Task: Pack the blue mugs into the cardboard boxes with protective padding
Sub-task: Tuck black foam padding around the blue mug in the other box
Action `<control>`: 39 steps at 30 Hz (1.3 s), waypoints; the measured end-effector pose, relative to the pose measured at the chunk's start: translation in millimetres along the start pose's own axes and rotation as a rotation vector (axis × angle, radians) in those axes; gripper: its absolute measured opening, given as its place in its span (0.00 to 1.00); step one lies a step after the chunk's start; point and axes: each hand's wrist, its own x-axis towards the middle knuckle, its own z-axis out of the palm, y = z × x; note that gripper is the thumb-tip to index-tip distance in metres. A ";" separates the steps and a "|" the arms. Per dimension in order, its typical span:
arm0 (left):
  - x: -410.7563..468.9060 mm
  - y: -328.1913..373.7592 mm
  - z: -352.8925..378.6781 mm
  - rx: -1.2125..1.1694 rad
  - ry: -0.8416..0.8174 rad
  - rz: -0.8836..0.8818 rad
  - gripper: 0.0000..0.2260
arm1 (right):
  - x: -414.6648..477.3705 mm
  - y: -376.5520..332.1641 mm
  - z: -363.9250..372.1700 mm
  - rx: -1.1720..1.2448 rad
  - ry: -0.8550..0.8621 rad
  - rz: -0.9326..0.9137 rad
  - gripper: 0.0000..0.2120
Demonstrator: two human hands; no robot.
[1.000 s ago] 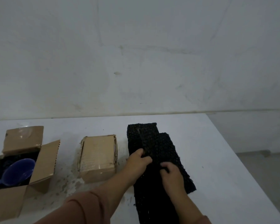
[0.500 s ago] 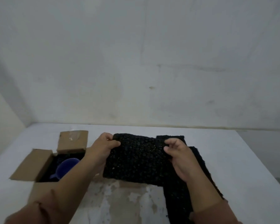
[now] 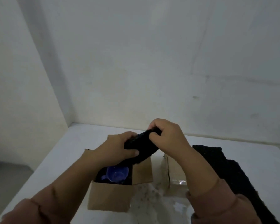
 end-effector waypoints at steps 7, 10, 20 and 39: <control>-9.5 -32.0 -29.5 -0.996 0.079 -0.221 0.10 | 9.6 4.4 45.9 0.493 -0.123 0.420 0.32; -12.1 -44.3 -26.8 -1.153 -0.035 -0.254 0.16 | 0.4 14.1 77.2 0.819 -0.305 0.471 0.24; -14.8 -80.0 -27.0 -1.275 -0.173 -0.284 0.12 | 5.3 29.6 85.4 0.789 -0.196 0.439 0.12; 31.1 -100.6 0.0 -0.887 -0.302 -0.224 0.13 | -21.5 44.3 100.7 0.212 -0.052 0.503 0.21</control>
